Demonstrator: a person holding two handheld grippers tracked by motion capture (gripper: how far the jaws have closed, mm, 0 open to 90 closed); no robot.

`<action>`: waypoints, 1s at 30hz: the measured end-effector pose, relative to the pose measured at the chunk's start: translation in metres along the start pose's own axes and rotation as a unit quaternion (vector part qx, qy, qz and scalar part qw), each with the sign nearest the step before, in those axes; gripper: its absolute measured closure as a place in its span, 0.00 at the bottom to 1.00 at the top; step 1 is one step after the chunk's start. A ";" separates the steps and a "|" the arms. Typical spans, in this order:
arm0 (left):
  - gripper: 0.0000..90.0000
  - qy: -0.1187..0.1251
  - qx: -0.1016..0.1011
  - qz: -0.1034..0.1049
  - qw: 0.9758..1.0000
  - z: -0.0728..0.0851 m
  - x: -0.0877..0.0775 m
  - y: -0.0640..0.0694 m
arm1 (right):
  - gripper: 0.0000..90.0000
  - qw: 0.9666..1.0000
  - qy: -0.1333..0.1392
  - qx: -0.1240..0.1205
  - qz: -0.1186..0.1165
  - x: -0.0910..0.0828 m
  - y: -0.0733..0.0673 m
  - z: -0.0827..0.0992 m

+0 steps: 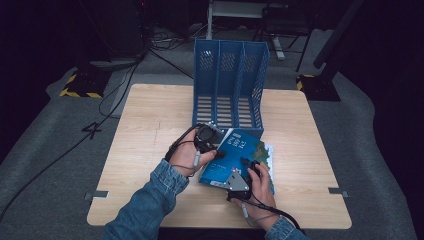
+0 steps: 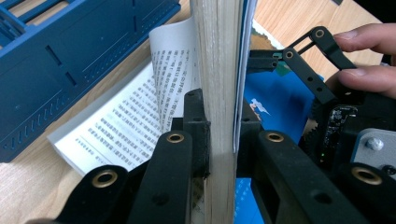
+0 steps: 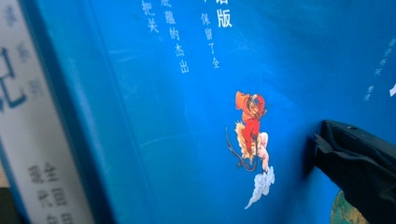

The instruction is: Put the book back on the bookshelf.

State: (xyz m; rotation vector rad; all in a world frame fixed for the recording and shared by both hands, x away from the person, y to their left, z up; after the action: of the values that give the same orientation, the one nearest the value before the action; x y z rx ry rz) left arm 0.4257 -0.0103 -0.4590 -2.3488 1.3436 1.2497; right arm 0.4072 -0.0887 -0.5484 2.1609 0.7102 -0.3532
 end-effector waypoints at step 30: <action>0.89 0.004 -0.008 0.003 1.000 0.000 0.006 0.002 | 0.00 0.998 0.056 -0.015 0.029 0.012 0.005 0.004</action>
State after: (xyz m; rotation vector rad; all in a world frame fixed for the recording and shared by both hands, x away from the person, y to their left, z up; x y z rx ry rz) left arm 0.4255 -0.0151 -0.4632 -2.3640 1.3500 1.2602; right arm 0.4197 -0.0901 -0.5530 2.1814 0.7083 -0.1914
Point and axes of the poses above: each handheld gripper's, and its own axes: x roughly forward along the jaws, z roughly out of its underside, y roughly to its right, the point moved 10 cm from there along x, roughly forward along the jaws, and after that the axes turned 4 degrees about y, right-handed, at the moved point
